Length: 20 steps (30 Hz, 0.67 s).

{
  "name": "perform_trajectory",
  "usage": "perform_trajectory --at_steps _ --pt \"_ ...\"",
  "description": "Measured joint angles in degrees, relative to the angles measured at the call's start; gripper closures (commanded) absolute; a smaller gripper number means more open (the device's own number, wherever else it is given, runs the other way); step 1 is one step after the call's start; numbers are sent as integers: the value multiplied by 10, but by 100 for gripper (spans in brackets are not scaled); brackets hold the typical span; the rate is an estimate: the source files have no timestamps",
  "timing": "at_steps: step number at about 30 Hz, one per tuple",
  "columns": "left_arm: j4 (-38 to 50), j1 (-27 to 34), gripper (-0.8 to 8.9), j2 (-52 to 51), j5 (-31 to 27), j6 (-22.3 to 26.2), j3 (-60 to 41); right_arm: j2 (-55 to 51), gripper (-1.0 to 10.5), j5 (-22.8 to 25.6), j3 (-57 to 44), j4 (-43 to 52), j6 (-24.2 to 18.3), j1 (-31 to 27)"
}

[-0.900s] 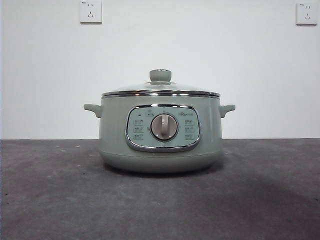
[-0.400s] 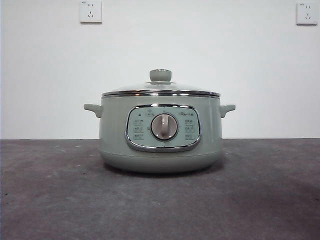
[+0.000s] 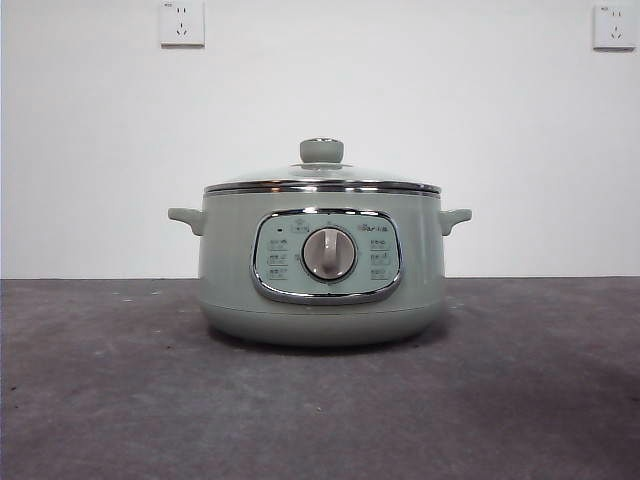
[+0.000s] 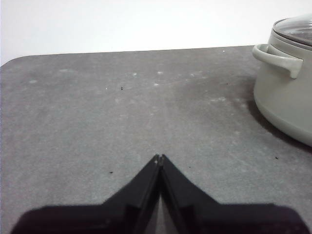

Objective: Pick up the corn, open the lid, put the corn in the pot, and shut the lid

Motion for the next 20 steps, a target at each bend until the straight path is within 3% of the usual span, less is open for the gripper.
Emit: perform_trajectory --at_steps 20 --pt "0 0 816 0 0 0 0 0 947 1 0 0 10 0"
